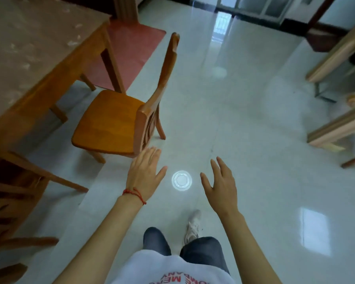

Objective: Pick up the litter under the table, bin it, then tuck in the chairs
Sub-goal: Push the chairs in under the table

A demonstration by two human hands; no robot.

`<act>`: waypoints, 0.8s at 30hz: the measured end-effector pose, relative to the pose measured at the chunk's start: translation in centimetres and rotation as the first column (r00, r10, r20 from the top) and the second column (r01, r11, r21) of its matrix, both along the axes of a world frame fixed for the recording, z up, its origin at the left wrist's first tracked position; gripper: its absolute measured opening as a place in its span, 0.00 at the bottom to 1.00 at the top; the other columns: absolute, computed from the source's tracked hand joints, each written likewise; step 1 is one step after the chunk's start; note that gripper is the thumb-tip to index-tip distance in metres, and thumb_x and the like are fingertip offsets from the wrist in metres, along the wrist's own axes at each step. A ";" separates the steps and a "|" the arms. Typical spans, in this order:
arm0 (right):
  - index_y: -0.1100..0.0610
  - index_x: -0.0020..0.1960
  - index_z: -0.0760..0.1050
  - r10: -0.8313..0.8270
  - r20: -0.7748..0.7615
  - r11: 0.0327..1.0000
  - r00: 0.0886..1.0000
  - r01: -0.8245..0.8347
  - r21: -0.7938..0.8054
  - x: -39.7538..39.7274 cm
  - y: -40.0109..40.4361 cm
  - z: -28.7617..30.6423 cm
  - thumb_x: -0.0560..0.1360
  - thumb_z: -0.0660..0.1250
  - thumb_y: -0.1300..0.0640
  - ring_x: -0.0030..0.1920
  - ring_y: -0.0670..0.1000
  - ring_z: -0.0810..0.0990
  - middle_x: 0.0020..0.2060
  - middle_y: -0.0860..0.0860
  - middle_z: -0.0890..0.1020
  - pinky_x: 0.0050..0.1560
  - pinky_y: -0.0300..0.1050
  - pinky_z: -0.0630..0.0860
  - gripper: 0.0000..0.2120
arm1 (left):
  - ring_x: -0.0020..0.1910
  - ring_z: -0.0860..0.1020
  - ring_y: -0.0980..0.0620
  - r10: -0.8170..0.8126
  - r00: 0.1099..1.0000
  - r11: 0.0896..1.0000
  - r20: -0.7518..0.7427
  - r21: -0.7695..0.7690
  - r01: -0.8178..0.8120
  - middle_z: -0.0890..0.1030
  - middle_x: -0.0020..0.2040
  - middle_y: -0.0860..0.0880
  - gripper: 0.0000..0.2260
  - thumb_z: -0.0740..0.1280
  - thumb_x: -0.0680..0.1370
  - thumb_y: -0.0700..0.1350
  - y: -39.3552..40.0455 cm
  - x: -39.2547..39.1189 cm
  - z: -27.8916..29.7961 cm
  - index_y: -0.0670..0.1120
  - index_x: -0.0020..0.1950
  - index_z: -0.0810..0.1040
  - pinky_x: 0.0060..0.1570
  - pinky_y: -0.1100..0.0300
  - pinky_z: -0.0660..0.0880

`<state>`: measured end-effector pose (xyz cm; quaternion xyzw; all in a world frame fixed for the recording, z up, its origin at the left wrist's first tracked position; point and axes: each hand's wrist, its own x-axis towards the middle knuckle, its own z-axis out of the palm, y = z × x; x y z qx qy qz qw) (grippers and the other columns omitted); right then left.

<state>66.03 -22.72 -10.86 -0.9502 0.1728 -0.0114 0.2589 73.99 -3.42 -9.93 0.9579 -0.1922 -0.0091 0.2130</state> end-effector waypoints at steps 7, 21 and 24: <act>0.59 0.69 0.63 -0.207 -0.007 0.978 0.978 0.207 -0.020 -2.9 -6.0 -0.5 0.76 0.61 0.49 0.70 0.56 0.63 0.71 0.56 0.64 0.67 0.51 0.63 0.25 | 0.62 0.72 0.35 -0.213 0.976 0.977 0.036 0.034 0.212 0.75 0.61 0.35 0.23 0.70 0.72 0.45 -7.2 1.4 -0.3 0.35 0.62 0.72 0.61 0.40 0.69; 0.58 0.70 0.62 -0.139 -0.002 0.988 0.990 0.139 -0.066 2.6 -24.0 0.2 0.77 0.59 0.48 0.71 0.55 0.62 0.72 0.55 0.63 0.68 0.50 0.61 0.25 | 0.67 0.67 0.37 -0.212 0.977 0.976 0.025 0.049 0.211 0.72 0.66 0.36 0.24 0.66 0.74 0.48 -25.8 7.1 -0.3 0.37 0.66 0.68 0.65 0.44 0.65; 0.58 0.70 0.61 -0.100 -0.008 0.991 0.995 0.099 -0.086 4.4 -27.6 0.2 0.77 0.59 0.47 0.71 0.55 0.61 0.72 0.55 0.63 0.68 0.49 0.60 0.25 | 0.67 0.67 0.36 -0.196 0.981 0.979 0.007 0.056 0.195 0.71 0.66 0.36 0.24 0.66 0.74 0.48 -28.9 8.3 -0.3 0.37 0.66 0.68 0.65 0.44 0.65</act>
